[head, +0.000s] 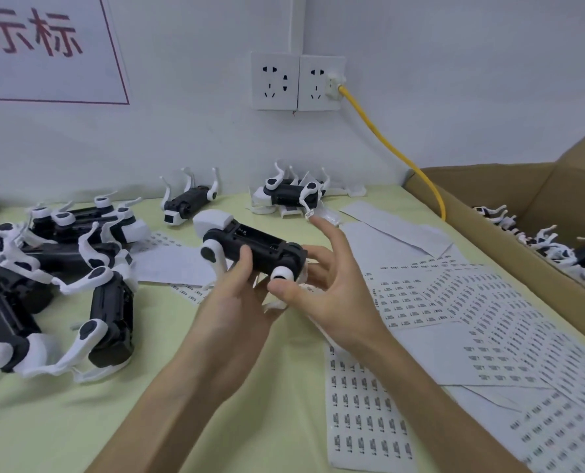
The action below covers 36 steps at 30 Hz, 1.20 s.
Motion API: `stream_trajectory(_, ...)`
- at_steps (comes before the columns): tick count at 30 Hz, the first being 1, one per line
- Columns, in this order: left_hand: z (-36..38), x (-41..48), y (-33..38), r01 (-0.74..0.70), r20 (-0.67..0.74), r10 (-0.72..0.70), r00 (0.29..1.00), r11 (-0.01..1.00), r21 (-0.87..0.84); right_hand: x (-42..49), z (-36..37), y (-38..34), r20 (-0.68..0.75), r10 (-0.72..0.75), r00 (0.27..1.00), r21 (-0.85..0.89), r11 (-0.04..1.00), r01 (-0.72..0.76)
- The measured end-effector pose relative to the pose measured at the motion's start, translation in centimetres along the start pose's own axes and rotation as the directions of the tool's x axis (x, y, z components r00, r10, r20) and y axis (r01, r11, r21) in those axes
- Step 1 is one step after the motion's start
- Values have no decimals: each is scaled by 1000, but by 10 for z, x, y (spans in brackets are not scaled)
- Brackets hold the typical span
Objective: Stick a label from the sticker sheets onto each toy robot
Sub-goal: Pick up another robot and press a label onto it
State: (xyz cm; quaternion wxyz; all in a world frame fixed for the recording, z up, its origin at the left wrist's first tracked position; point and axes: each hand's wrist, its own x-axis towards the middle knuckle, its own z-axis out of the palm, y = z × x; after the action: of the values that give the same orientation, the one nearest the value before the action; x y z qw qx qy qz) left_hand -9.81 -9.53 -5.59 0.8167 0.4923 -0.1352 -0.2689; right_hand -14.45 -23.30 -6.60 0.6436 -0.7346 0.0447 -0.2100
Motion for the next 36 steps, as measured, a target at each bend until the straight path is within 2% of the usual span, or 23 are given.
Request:
stream_trajectory(6, 4, 15, -7, -32, 85, 17, 996, 983, 179, 5, -10, -6, -107, -61, 992, 47, 997, 67)
stream_trajectory(7, 7, 19, -9, -37, 79, 25, 997, 988, 152, 6, -11, -6, -119, -60, 991, 63, 996, 68)
stream_trajectory(9, 15, 24, -15, -28, 59, 29, 998, 999, -17, 8, -14, -6, -145, -37, 989, 135, 989, 57)
stream_trajectory(11, 24, 30, -20, -12, 43, 23, 999, 971, -241, 10, -21, -7, -161, -2, 987, 227, 973, 39)
stream_trajectory(13, 29, 36, -24, -23, 38, 39, 999, 935, -354, 14, -28, -7, -149, 10, 989, 260, 965, 29)
stream_trajectory(16, 34, 46, -28, -27, 22, 39, 999, 908, -419, 16, -34, -7, -160, 33, 987, 152, 988, -8)
stream_trajectory(18, 36, 50, -30, -33, -36, 18, 999, 875, -483, 17, -35, -8, -266, -18, 964, 3, 1000, 19)
stream_trajectory(19, 37, 53, -31, -48, -70, 14, 997, 857, -513, 17, -36, -9, -310, -52, 949, -10, 999, 51)
stream_trajectory(20, 37, 54, -32, -67, -112, 8, 994, 841, -536, 17, -38, -12, -321, -73, 944, 52, 994, 94)
stream_trajectory(21, 38, 56, -33, -86, -155, 1, 988, 834, -545, 15, -39, -15, -287, -54, 956, 215, 969, 120)
stream_trajectory(22, 38, 57, -33, -98, -195, -11, 981, 835, -541, 13, -39, -17, -196, 1, 981, 449, 889, 89)
stream_trajectory(23, 37, 57, -34, -97, -221, -25, 975, 845, -526, 10, -35, -18, -67, 55, 996, 647, 762, 1)
stream_trajectory(24, 35, 57, -35, -78, -217, -42, 975, 853, -516, 7, -28, -18, 49, 96, 994, 763, 638, -100)
stream_trajectory(26, 34, 53, -38, 22, -110, -98, 989, 837, -546, 0, -12, -13, 208, 155, 966, 826, 502, -258)
stream_trajectory(28, 35, 48, -38, 105, -22, -144, 989, 810, -577, -5, 0, -8, 280, 217, 935, 834, 428, -349)
stream_trajectory(31, 35, 44, -41, 105, 0, -125, 992, 833, -544, -6, 3, -5, 278, 285, 917, 842, 387, -375)
stream_trajectory(34, 36, 43, -42, 96, 12, -109, 994, 808, -582, -5, 3, -4, 252, 328, 910, 850, 374, -370)
stream_trajectory(36, 35, 43, -44, 102, 20, -106, 994, 855, -509, -5, 6, -4, 230, 353, 907, 855, 372, -362)
